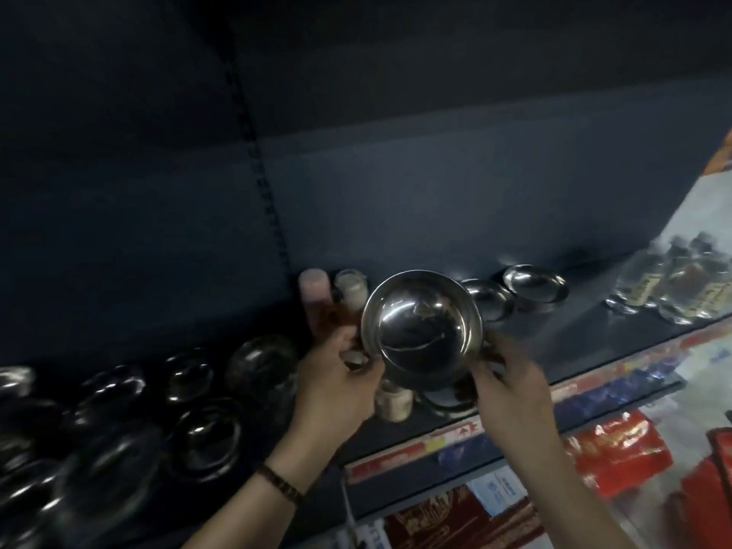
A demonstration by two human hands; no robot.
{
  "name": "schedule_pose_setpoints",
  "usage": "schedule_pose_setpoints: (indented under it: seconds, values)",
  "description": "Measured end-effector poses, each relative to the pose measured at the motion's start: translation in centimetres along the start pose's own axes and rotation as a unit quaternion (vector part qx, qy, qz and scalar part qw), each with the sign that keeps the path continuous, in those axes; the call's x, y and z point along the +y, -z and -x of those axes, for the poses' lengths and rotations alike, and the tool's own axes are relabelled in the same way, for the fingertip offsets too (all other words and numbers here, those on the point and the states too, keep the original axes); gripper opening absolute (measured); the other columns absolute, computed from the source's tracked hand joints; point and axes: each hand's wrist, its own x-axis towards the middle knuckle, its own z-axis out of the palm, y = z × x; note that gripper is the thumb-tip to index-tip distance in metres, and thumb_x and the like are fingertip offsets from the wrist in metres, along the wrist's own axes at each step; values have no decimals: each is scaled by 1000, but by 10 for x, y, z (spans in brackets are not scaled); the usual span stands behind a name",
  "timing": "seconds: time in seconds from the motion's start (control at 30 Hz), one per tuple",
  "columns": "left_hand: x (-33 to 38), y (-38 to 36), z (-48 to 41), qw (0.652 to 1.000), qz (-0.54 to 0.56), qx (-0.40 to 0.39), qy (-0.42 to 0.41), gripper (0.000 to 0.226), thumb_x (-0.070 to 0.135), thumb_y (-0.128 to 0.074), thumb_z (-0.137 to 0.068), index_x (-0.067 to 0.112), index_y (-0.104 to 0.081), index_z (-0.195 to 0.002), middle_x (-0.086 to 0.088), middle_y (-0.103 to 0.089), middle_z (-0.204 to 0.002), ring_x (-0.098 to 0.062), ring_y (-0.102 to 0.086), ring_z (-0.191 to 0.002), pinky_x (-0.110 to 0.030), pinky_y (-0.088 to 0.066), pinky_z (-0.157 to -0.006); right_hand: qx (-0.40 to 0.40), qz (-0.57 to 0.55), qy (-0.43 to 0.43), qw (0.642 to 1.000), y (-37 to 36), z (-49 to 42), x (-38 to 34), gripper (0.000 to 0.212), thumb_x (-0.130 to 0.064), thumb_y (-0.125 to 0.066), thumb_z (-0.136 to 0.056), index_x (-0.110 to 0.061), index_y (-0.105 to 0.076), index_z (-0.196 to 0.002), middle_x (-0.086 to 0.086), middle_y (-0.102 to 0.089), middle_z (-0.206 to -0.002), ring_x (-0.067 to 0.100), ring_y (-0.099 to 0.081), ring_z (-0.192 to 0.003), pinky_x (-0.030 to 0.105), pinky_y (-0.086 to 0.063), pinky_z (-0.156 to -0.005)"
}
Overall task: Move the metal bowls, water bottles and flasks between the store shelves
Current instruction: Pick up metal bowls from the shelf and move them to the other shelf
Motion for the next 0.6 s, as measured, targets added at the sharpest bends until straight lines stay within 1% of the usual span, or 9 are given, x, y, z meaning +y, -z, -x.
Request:
schedule_pose_setpoints:
  seconds: [0.07,0.13,0.2,0.27,0.3,0.4,0.5,0.57,0.6]
  values:
    - [0,48,4,999,-4,34,-10,23,17,-80,-91,39,-77,-97,20,-78,-96,-10,-77,-89,-49,-66,-87,-28,-6,14,999,-34,18,-26,41,-36,-67,-99,-44,-58,-138,-18,-70,-125,13,-65,-118,46,-53,-104]
    - [-5,96,7,998,-3,57,-8,23,15,-78,-93,37,-78,-99,16,-80,-95,-12,-78,-87,-52,-66,-87,-48,-30,31,998,-70,35,-49,44,-37,-70,-98,-42,-57,-140,-19,-69,-128,12,-65,-120,46,-53,-106]
    - [-15,143,12,996,1,85,-5,26,13,-78,-94,35,-78,-108,13,-80,-98,-11,-79,-88,-51,-66,-87,-70,-57,52,995,-110,50,-65,40,-30,-73,-97,-39,-62,-135,-21,-73,-119,7,-68,-113,45,-56,-102]
    - [-30,188,19,992,5,126,8,36,16,-82,-93,32,-73,-124,10,-78,-104,-13,-80,-89,-48,-67,-88,-101,-78,61,990,-153,62,-77,38,-22,-74,-97,-36,-67,-131,-20,-76,-110,2,-72,-104,45,-60,-97]
    - [-40,210,22,989,4,146,13,39,19,-83,-92,32,-71,-128,11,-76,-106,-14,-80,-90,-47,-67,-88,-116,-85,62,988,-174,69,-82,38,-21,-74,-97,-35,-67,-131,-19,-77,-110,2,-73,-102,45,-60,-96]
    - [-67,275,30,984,-6,180,17,30,19,-82,-94,34,-74,-119,17,-79,-102,-12,-80,-90,-50,-68,-85,-159,-104,72,979,-239,94,-98,34,-24,-71,-100,-37,-66,-131,-17,-77,-112,4,-74,-103,46,-61,-94]
    - [-89,334,39,979,-21,204,11,26,23,-81,-95,38,-76,-116,13,-81,-100,-15,-80,-88,-54,-66,-85,-193,-111,75,972,-302,121,-113,28,-23,-71,-100,-37,-67,-124,-15,-77,-111,5,-73,-103,42,-59,-97]
    - [-101,372,43,973,-60,225,-3,25,26,-80,-95,41,-78,-115,15,-82,-100,-7,-79,-90,-48,-66,-85,-209,-85,86,970,-344,136,-126,25,-24,-74,-98,-36,-67,-119,-15,-75,-111,6,-71,-107,35,-55,-99]
    - [-106,390,45,969,-70,237,-9,25,25,-80,-95,44,-78,-111,16,-81,-97,-5,-78,-86,-45,-65,-81,-222,-80,89,968,-363,142,-133,26,-26,-75,-98,-35,-68,-121,-16,-75,-113,5,-69,-109,33,-53,-99]
